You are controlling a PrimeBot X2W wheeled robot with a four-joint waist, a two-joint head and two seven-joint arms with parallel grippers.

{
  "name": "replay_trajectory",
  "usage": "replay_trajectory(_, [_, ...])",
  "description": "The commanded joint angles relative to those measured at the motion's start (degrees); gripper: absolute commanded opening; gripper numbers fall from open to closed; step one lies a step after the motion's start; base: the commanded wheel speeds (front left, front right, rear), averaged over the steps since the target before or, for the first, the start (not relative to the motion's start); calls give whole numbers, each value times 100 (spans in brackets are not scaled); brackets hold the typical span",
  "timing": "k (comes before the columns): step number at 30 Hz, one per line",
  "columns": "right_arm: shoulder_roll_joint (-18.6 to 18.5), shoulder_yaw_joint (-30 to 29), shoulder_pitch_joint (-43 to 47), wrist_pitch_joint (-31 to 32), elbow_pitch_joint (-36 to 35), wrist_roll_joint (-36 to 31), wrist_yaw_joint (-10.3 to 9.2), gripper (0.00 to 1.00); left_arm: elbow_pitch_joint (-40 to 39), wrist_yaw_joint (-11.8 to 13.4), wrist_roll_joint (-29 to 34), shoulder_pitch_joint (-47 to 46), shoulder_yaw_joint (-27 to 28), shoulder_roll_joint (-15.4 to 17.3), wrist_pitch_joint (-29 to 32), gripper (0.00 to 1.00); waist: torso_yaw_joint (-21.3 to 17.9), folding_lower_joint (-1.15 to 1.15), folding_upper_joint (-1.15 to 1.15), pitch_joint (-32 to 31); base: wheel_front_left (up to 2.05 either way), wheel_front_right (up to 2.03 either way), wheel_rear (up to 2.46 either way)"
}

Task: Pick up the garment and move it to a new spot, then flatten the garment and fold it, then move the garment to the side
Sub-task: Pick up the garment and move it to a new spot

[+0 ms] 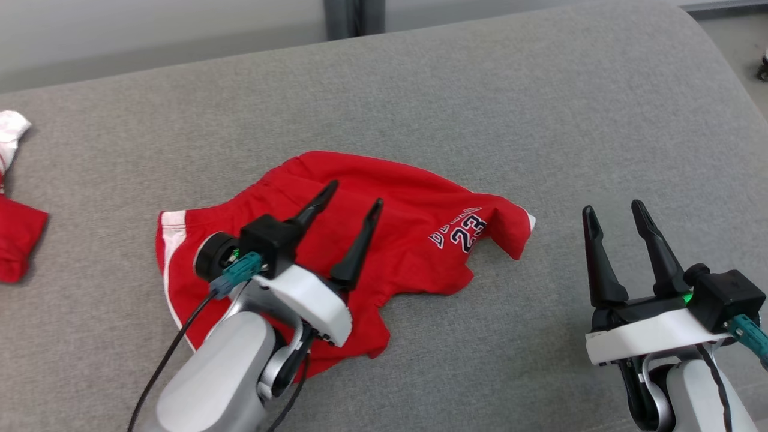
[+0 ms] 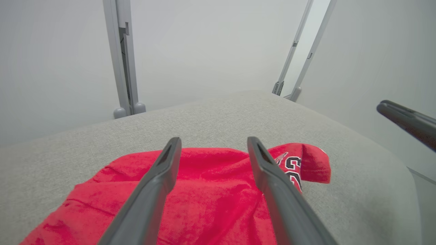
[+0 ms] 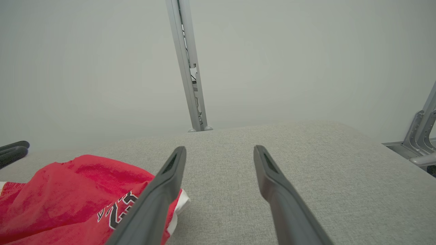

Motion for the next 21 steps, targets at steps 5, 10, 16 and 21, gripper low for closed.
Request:
replay_trajectory(5, [-30,-85,125,-41,70,-155,3,100,-42,340,-215,388,517,315,-332,100,508,0,0,-461,0,0,0])
replay_trajectory(10, [-30,-98,215,46,100,-247,3,100,-101,643,-408,859,1080,640,-595,100,661,0,0,-717,0,0,0])
replay_trajectory(16, [-27,-192,362,131,63,-308,3,100,-406,843,-553,1501,1694,955,-730,100,824,0,0,-954,0,0,0])
replay_trajectory(21, [-27,-233,556,183,40,-375,3,100,-715,807,-479,2008,1788,1041,-757,100,923,0,0,-1163,0,0,0])
